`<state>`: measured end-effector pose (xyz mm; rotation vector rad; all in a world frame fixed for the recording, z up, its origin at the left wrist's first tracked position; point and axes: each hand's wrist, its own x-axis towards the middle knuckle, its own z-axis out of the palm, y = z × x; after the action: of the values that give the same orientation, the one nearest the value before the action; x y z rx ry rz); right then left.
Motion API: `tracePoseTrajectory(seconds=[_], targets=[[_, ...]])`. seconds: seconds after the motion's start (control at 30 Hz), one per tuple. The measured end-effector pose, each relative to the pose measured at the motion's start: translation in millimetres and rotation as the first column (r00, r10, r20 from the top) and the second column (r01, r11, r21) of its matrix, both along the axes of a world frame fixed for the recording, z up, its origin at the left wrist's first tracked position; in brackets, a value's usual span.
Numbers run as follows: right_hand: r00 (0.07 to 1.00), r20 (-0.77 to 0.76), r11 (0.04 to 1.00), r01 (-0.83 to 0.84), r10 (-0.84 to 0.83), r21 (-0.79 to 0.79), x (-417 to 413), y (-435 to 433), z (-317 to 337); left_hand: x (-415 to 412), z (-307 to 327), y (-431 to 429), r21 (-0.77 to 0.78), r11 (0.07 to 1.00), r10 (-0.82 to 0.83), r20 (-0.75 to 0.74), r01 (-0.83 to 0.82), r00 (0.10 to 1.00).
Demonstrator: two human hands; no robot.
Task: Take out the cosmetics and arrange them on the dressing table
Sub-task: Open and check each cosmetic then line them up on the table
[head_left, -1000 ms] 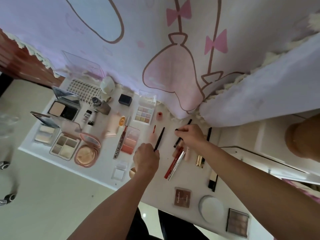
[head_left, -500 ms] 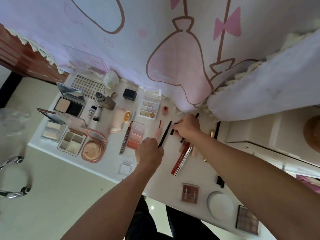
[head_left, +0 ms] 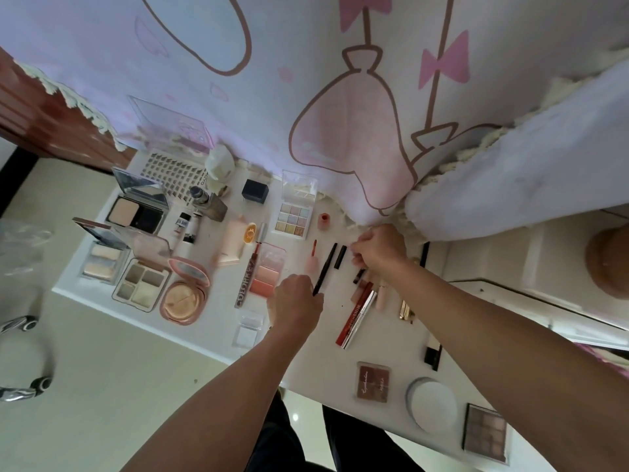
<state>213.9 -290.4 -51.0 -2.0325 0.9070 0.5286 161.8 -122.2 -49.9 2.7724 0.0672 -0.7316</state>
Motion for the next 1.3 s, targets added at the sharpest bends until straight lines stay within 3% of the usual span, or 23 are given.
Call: tracePoseTrajectory(seconds=[0.13,0.3,0.5,0.83,1.03,1.3], targets=[[0.994,0.017,0.983,-0.105,0.109,-0.153,-11,-31,9,-2,6,0,-0.023,1.000,-0.015,0.034,0.016,0.999],[0.974,-0.123,0.947,-0.214,0.189,-0.239,-14,-45,9,0,17,-3,-0.063,0.998,-0.025,0.080,0.030,0.997],[0.983,-0.114,0.933,-0.173,0.144,-0.316,-4,-40,8,-6,22,6,-0.092,0.995,0.038,0.097,-0.029,0.995],[0.998,-0.007,0.997,0.064,-0.064,-0.050,-3,-29,17,-17,34,19,-0.126,0.989,0.085,0.093,-0.073,0.992],[0.947,0.010,0.900,0.302,-0.321,0.315,-35,-22,65,-11,65,17,-0.408,0.908,0.145,0.086,-0.097,0.986],[0.932,0.053,0.794,0.275,-0.359,0.542,-77,-1,132,5,119,24,-0.696,0.718,-0.099,-0.068,0.025,0.993]])
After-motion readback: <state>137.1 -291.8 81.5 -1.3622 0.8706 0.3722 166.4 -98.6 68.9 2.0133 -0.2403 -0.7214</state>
